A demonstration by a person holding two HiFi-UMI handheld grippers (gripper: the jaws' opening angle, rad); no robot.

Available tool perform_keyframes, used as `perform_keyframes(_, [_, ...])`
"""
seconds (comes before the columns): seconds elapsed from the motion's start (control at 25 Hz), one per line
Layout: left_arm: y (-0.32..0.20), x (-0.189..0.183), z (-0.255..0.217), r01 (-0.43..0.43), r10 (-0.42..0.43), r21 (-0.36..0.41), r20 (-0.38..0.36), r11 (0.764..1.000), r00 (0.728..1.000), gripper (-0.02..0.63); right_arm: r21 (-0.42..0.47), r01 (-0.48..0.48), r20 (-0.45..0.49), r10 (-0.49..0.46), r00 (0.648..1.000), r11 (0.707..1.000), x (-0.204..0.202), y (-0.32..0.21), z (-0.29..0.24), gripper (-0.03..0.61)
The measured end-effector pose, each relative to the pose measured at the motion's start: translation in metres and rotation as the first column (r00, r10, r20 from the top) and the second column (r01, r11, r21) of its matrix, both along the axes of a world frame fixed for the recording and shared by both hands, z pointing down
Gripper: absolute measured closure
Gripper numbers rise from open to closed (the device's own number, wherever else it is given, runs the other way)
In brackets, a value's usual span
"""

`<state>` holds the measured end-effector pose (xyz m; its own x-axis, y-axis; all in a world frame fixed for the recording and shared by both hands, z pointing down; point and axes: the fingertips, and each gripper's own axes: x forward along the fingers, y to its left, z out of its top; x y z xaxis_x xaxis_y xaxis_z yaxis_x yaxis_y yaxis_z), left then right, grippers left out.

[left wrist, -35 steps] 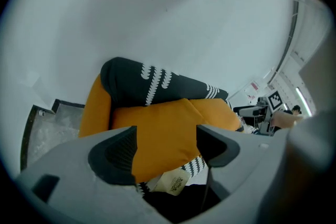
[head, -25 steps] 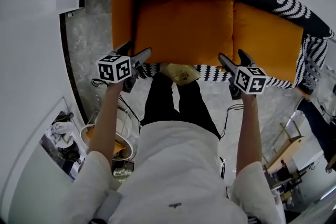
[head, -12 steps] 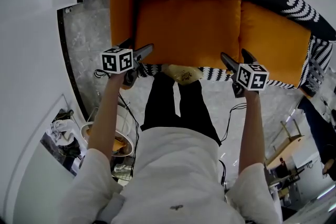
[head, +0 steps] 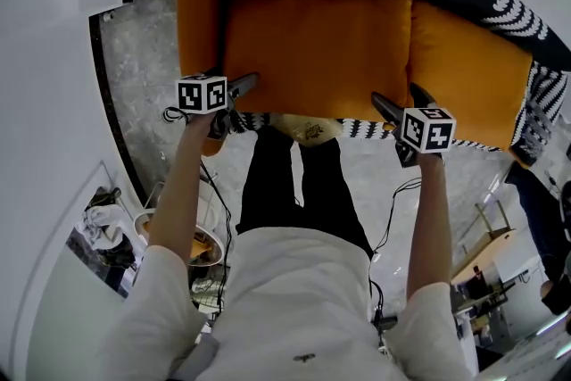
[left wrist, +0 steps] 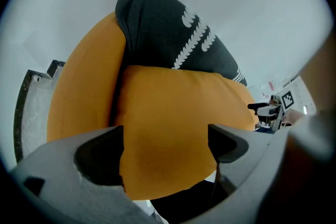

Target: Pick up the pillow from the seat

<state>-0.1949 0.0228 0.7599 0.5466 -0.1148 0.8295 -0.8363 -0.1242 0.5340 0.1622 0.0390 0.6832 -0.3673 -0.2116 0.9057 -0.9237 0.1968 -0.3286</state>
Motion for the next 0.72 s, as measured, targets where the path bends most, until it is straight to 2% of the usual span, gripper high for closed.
perform_keyframes(0.4, [0.007,0.003,0.032,0.003,-0.003,-0.068,0.005,0.998,1.0,0.061,-0.06,-0.016,0.03,0.017,0.999,0.998,0.002,0.009,0.02,0.137])
perform_keyframes(0.72, [0.016,-0.001,0.045,0.023,-0.027,-0.134,-0.027,0.991,0.999,0.057,-0.091,-0.005,0.012,0.006,1.0,0.996,0.0,0.007,0.03,0.133])
